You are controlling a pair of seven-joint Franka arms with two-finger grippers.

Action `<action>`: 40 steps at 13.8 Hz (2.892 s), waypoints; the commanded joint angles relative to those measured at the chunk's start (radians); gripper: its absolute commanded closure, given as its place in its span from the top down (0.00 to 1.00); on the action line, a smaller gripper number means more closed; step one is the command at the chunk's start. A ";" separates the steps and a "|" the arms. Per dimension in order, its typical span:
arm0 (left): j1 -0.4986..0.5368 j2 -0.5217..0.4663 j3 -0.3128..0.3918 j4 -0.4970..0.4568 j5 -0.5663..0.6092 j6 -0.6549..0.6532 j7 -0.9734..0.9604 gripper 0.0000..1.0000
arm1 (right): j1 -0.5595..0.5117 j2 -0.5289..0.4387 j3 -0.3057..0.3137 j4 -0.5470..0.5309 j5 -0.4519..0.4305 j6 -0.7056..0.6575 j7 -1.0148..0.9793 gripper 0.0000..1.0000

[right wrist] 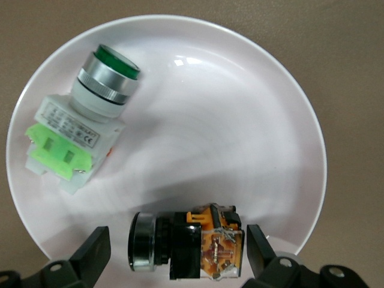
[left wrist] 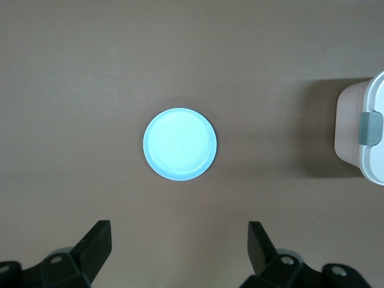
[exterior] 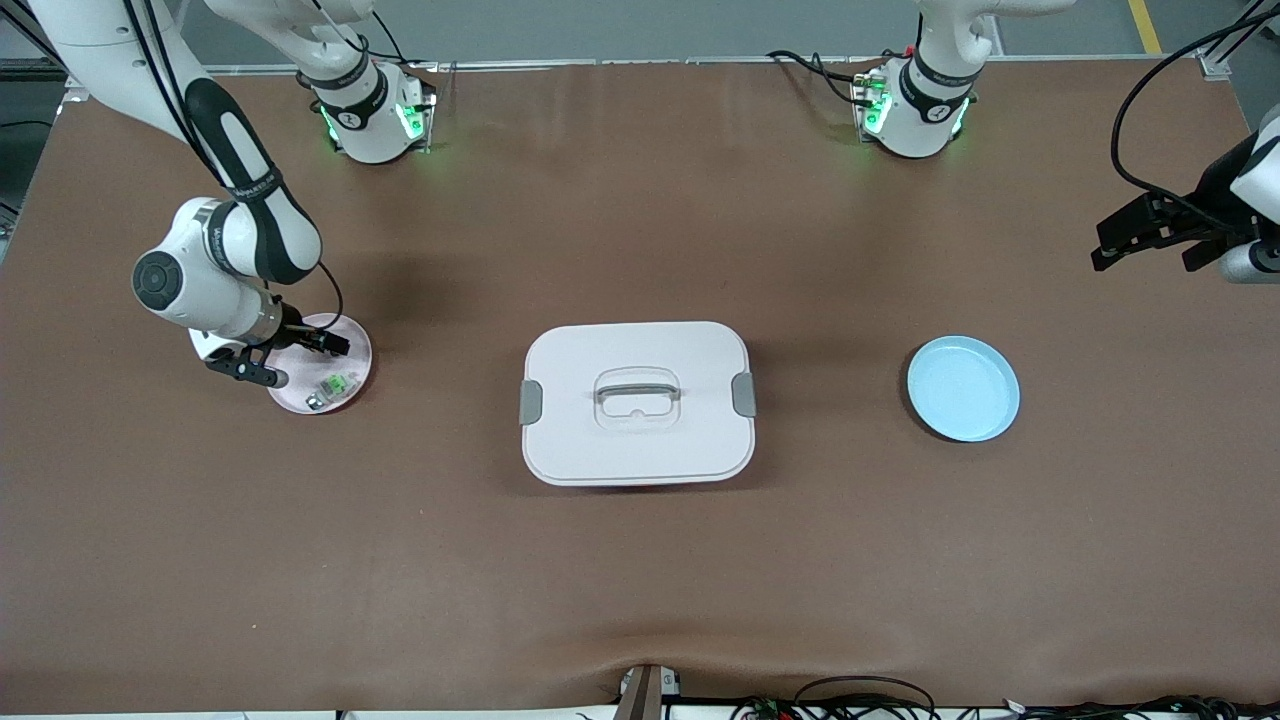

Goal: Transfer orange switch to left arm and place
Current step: 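Close the right gripper on the black-and-orange switch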

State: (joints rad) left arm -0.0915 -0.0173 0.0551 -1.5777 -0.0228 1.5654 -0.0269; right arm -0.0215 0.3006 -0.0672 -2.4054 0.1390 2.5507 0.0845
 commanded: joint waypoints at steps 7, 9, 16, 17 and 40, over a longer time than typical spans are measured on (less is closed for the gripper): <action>0.003 0.011 -0.003 0.025 0.011 -0.015 0.010 1.00 | 0.003 0.014 -0.002 -0.003 0.008 0.019 0.000 1.00; 0.003 0.011 -0.003 0.025 0.011 -0.015 0.010 1.00 | 0.005 0.018 -0.002 -0.001 0.008 0.019 0.000 1.00; 0.003 0.011 -0.003 0.025 0.009 -0.015 0.010 1.00 | 0.003 0.022 -0.002 0.002 0.008 0.013 0.000 1.00; 0.003 0.011 -0.003 0.025 0.011 -0.015 0.010 1.00 | 0.003 0.022 -0.002 0.003 0.008 0.010 0.000 1.00; -0.004 0.011 -0.003 0.056 -0.040 -0.013 -0.001 1.00 | -0.006 0.008 -0.002 0.138 0.103 -0.260 0.020 0.00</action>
State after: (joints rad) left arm -0.0932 -0.0172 0.0546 -1.5715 -0.0396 1.5662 -0.0269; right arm -0.0217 0.3195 -0.0691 -2.3128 0.2239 2.3651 0.0910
